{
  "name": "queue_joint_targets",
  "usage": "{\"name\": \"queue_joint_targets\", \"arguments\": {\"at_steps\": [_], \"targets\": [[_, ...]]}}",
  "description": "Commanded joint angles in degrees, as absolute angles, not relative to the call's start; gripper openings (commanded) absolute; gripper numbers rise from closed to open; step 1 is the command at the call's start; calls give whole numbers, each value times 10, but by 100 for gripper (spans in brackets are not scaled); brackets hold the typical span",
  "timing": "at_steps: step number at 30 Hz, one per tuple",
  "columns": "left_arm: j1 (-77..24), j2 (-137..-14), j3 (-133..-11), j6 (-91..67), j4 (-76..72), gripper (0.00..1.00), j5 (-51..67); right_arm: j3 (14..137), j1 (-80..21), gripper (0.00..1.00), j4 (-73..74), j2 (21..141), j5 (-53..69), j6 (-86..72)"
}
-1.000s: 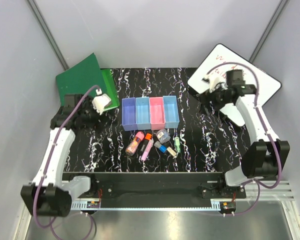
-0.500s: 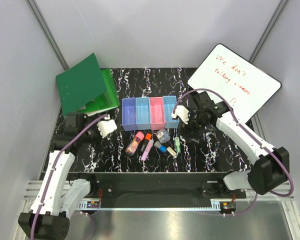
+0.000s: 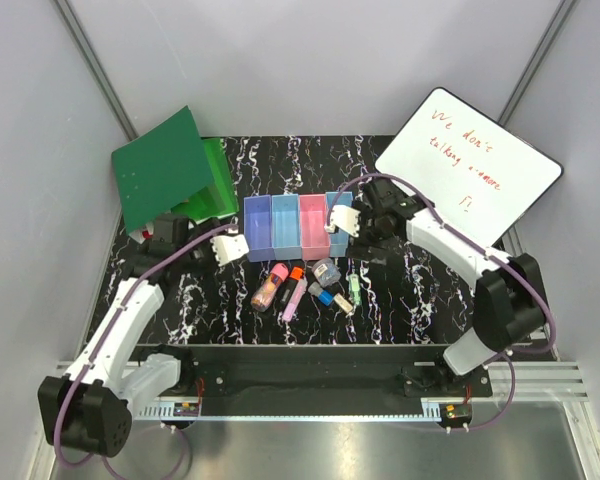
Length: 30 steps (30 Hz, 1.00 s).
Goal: Sort the stationery into containers
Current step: Move the storage box.
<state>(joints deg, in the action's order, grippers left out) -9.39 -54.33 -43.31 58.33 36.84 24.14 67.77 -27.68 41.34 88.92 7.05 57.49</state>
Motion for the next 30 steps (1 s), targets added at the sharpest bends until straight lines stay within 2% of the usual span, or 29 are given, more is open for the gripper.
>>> {"name": "queue_joint_targets", "arguments": {"at_steps": [1, 14, 22, 25, 27, 28, 29, 30], "targets": [[-106, -560, -451, 567, 304, 99, 227, 735, -299, 95, 379, 922, 64, 605], [-124, -579, -447, 556, 278, 99, 205, 769, -338, 84, 371, 998, 78, 622], [-124, -591, -459, 543, 277, 99, 204, 784, -355, 58, 367, 1045, 75, 619], [-124, -589, -458, 548, 277, 99, 201, 794, -356, 57, 367, 1057, 75, 624], [-124, -590, -457, 552, 277, 99, 199, 800, -356, 54, 367, 1066, 74, 628], [-124, -589, -457, 553, 277, 99, 198, 803, -357, 48, 367, 1070, 73, 628], [-124, -587, -457, 553, 277, 99, 199, 805, -356, 33, 366, 1077, 72, 626], [-124, -587, -456, 555, 277, 99, 201, 810, -356, 27, 365, 1080, 69, 626]]}}
